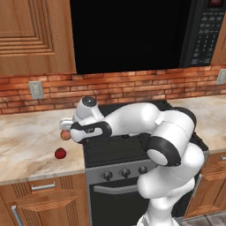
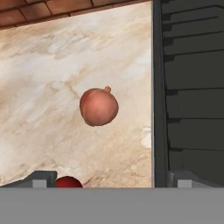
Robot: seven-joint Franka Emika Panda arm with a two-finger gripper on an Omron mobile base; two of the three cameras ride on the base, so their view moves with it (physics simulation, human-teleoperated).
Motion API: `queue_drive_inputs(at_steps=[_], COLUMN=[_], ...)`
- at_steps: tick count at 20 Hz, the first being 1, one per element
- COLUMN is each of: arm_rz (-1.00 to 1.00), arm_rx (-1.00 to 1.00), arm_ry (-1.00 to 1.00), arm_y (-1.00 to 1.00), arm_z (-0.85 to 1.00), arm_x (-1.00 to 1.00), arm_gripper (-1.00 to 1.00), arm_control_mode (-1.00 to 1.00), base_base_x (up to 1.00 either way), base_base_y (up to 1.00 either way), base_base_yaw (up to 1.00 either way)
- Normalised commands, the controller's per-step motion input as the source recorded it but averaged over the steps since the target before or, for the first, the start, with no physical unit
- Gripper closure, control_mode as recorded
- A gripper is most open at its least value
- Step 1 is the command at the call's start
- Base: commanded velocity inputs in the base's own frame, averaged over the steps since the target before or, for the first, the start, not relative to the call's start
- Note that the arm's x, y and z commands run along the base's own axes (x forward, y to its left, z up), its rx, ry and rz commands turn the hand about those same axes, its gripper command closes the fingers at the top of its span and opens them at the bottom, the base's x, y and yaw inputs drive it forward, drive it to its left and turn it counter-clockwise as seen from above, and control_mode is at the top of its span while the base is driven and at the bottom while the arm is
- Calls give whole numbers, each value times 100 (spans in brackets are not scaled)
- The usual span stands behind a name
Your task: Place the pan on the front right burner on the stove. Then place the tomato and the onion in the pan and turn on the front right burner.
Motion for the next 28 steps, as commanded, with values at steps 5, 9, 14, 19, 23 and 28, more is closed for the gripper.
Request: queue_drive_inputs(at_steps=[5, 9, 14, 19, 23, 28], arm_rz=[0, 1, 0, 0, 0, 0], arm_rx=[0, 0, 0, 0, -1, -1], arm_ry=[0, 0, 0, 0, 0, 0], arm_y=[12, 18, 14, 10, 9, 5], arm_z=[-10, -14, -14, -12, -10, -10], arm_x=[10, 11, 6, 2, 8, 13], arm_gripper=[-100, -100, -100, -100, -100, -100], arm_control_mode=[-100, -100, -100, -100, -100, -100], base_base_x=[0, 0, 0, 0, 0, 0], base_base_y=[0, 0, 0, 0, 0, 0], base_base_yaw=[0, 0, 0, 0, 0, 0])
